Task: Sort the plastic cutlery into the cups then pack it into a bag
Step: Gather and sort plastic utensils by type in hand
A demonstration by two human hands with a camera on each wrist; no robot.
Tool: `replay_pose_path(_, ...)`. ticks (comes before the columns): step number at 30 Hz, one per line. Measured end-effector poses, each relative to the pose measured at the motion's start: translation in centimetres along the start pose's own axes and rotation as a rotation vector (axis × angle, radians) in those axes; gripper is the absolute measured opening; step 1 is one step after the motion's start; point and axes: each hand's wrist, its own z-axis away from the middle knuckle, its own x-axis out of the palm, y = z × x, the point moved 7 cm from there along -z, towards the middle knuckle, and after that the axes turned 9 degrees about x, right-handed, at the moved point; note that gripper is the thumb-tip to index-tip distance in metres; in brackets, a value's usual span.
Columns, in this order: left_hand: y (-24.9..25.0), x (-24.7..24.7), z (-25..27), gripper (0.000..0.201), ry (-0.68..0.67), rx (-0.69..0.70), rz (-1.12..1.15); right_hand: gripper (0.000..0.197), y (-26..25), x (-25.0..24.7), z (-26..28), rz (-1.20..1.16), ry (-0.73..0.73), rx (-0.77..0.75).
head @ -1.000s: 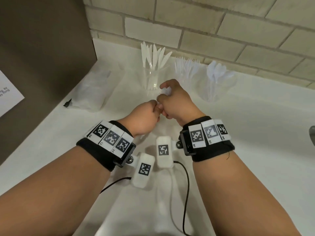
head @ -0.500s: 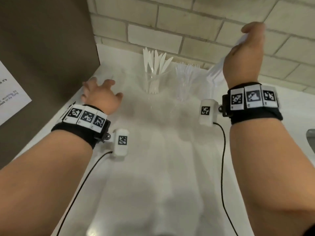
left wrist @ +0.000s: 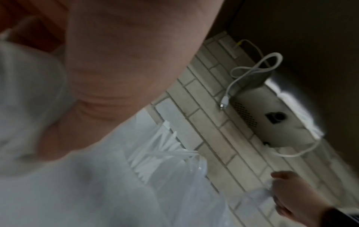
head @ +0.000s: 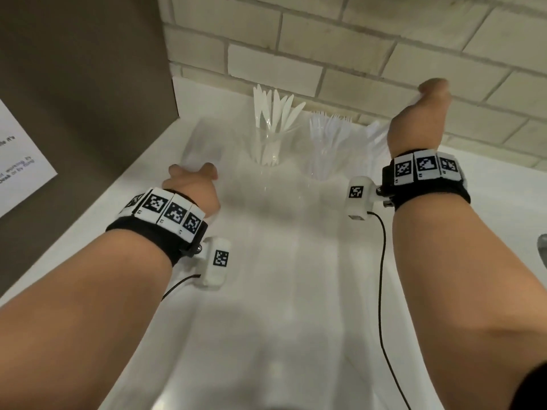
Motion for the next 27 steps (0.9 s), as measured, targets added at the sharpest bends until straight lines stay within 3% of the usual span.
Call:
replay_pose_path(3, 1.5, 1.0, 1.8, 0.054, -0.096, 0.087, 0.007, 0.059, -1.2, -2.0, -1.2, -0.092, 0.129, -0.075)
replay_pose_path(6, 3.1, 1.6, 3.9, 0.056, -0.183, 0.138, 0.011, 0.058, -0.9, -1.6, -1.3, -0.024, 0.121, -0.101)
replay_pose_path(12, 5.7, 2.6, 7.1, 0.055, -0.328, 0.222, -0.068, 0.047, 4.0, 3.3, 0.3, 0.249, -0.222, 0.081)
replay_pose_path(16, 6.8, 2.6, 7.9, 0.039, -0.358, 0.299, -0.149, 0.047, 5.8, 5.1, 1.5, 0.536, -0.392, 0.163)
replay_pose_path(20, 7.1, 3.0, 8.2, 0.026, -0.377, 0.339, -0.199, 0.051, 3.9, 3.9, 2.0, 0.535, -0.213, 0.013)
replay_pose_path(23, 7.2, 2.9, 8.1, 0.019, -0.378, 0.369, -0.217, 0.045, 0.9, 2.8, 4.6, 0.356, -0.116, -0.170)
replay_pose_path(25, 7.1, 2.6, 7.7, 0.020, -0.358, 0.403, -0.198, 0.036, -0.2, 4.1, 7.4, 0.248, -0.307, -0.228)
replay_pose_path(27, 6.5, 2.2, 7.0, 0.041, -0.321, 0.405, -0.132, 0.036, 0.4, 6.6, 11.0, 0.324, -0.670, -0.192)
